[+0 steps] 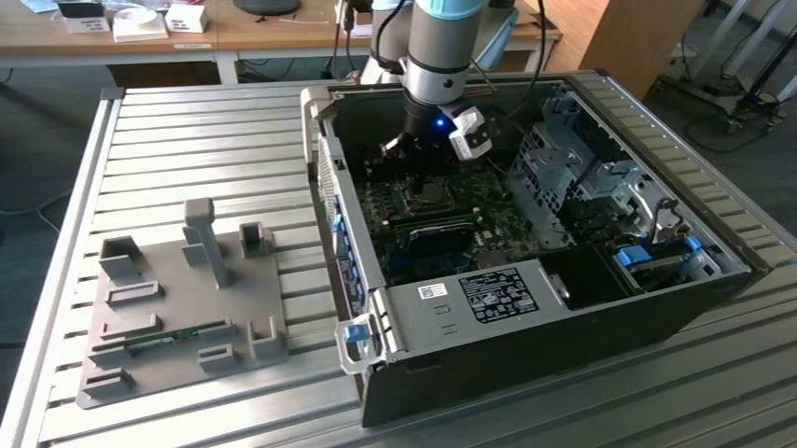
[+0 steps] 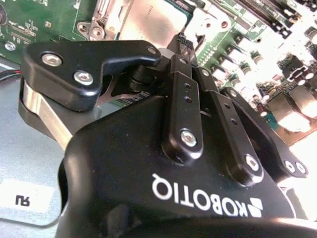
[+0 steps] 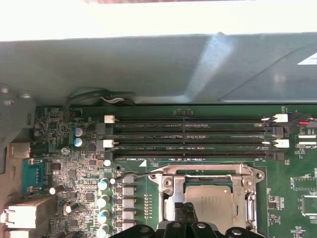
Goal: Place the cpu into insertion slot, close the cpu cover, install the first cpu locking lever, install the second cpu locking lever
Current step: 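Close the cpu cover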
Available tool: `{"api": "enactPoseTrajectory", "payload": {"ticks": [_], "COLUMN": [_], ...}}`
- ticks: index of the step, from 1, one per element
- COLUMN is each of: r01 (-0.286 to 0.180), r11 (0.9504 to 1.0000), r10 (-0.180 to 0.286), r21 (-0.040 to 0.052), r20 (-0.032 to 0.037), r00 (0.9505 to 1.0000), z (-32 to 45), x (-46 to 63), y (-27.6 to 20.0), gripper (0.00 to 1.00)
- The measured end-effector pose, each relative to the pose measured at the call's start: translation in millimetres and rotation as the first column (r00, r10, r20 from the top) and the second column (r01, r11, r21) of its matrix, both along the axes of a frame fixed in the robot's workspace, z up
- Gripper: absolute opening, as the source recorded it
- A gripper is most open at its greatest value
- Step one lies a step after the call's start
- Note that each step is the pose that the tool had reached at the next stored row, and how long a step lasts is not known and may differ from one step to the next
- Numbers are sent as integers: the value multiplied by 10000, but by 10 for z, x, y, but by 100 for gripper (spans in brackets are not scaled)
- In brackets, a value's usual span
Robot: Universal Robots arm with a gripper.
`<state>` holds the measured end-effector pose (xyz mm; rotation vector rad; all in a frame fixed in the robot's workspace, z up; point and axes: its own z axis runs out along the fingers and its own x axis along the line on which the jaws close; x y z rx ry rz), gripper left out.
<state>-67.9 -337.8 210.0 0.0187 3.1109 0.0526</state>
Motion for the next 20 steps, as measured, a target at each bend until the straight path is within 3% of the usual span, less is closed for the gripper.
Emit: {"api": "enactPoseTrajectory", "payload": {"ticks": [10,13,20], "r01": [-81,-97,-101], "r11": [10000,10000,9999], "r10": [81,96,101], "r21": [1,8,7], "r20": [8,164,197], "r00": [10000,9998,9998], "z": [-1,-1,-7], "x": [96,94,48], "y": [0,0,0], "gripper": [11,11,11]}}
